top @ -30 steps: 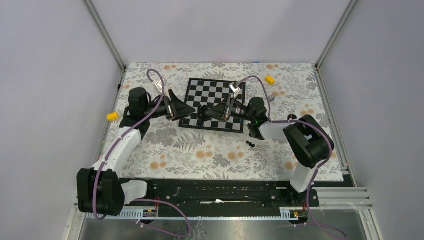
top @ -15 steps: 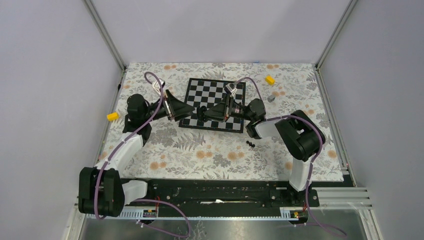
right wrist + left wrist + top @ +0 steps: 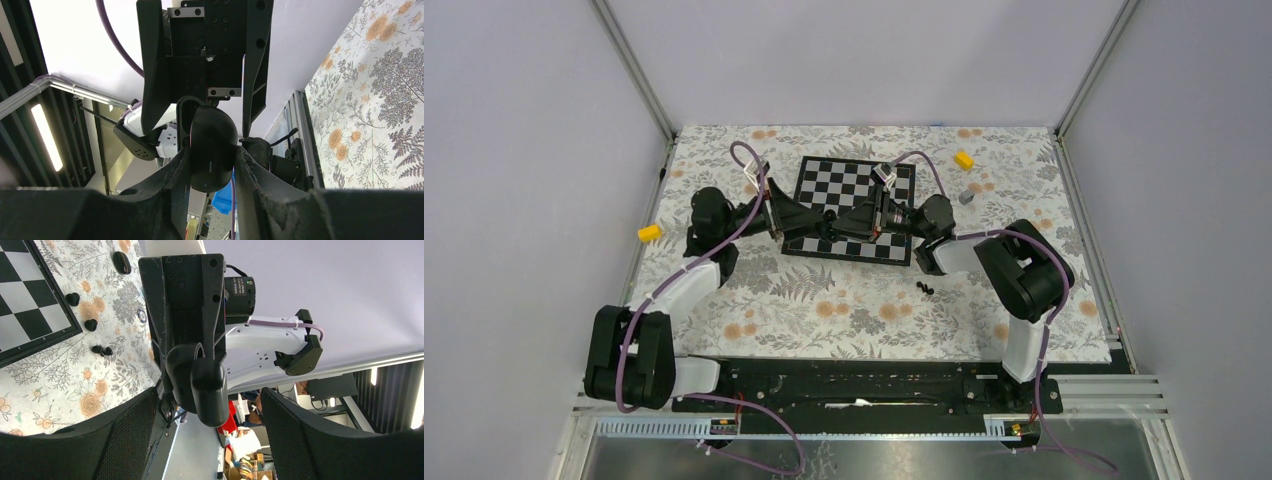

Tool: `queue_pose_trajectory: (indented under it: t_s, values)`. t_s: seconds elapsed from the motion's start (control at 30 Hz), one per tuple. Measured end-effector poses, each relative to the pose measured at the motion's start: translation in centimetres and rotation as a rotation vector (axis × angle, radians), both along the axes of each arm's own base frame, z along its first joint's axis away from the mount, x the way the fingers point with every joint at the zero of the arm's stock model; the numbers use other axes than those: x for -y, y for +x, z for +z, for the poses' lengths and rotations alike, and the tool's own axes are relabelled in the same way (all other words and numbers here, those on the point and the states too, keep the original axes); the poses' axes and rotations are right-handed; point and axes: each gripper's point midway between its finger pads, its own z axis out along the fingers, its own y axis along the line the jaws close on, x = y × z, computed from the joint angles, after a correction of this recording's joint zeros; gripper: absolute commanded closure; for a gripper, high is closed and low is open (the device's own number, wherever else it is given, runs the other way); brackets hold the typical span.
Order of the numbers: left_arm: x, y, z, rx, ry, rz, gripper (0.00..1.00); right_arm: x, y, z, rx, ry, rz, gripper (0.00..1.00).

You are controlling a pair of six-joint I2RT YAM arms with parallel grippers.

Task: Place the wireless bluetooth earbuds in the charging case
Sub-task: Pass from the right arm to the left

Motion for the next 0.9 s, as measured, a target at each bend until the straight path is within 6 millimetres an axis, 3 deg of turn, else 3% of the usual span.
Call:
queue_pose_trajectory:
  t_s: [0.33,0.6,0.9]
  values:
    - [0.3,0.0,1.2,0.028,-0.047,-0.015,0.44,-0.1,0.0,0.0,-0.001,0.002,0.009,1.0]
    - [0.7,-0.1,0.7,0.019,-0.055,-0.031,0.46,0.0,0.2,-0.1,-0.007,0.0,0.008,1.0]
    - [0.9,-0.2,0.0,0.006,-0.035,-0.037,0.56,0.1,0.3,-0.1,-0.009,0.003,0.007,1.0]
